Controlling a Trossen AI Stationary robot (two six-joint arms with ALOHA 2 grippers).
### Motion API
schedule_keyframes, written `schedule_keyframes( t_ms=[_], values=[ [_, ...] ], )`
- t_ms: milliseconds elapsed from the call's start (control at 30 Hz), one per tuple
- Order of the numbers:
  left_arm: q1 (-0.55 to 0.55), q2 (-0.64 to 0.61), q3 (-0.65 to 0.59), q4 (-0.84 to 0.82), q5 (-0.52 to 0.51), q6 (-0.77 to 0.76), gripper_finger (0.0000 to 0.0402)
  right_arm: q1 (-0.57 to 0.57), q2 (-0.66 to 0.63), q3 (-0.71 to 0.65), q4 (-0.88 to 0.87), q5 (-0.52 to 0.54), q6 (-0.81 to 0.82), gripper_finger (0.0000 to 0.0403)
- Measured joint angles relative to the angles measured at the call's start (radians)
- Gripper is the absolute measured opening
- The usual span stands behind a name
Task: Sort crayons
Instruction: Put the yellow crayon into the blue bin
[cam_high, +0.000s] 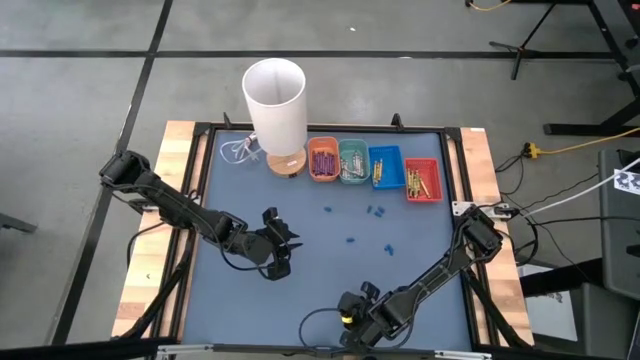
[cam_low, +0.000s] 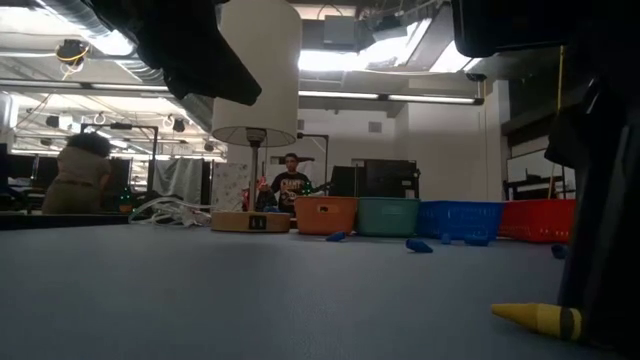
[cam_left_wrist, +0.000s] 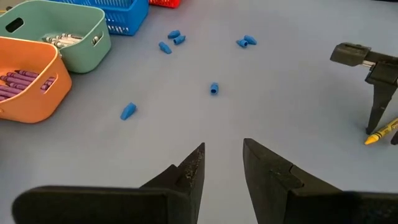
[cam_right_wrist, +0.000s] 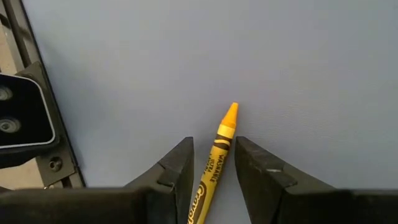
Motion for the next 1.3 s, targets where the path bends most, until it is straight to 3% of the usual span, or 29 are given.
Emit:
schedule_keyframes(
  t_ms=[267,600,933,1300],
  values=[
    [0.000,0.000,0.000,0.000,0.000,0.000,0.0094,0.000,0.001,0.000,-0.003,0.000,0.000,0.0110],
    [0.000,0.000,0.000,0.000,0.000,0.000,0.0094,-0.001,0.002,-0.002,-0.015,0.005,0.000,0.0010],
    [0.000,0.000,0.000,0.000,0.000,0.000,0.0094,-0.003,-0.026,-0.004,-0.061,0.030,0.000,0.0022],
    [0.000,0.000,0.000,0.001,0.000,0.000,0.0094,-0.009,-0.224,-0.005,-0.321,0.211,-0.001,0.0015]
  ],
)
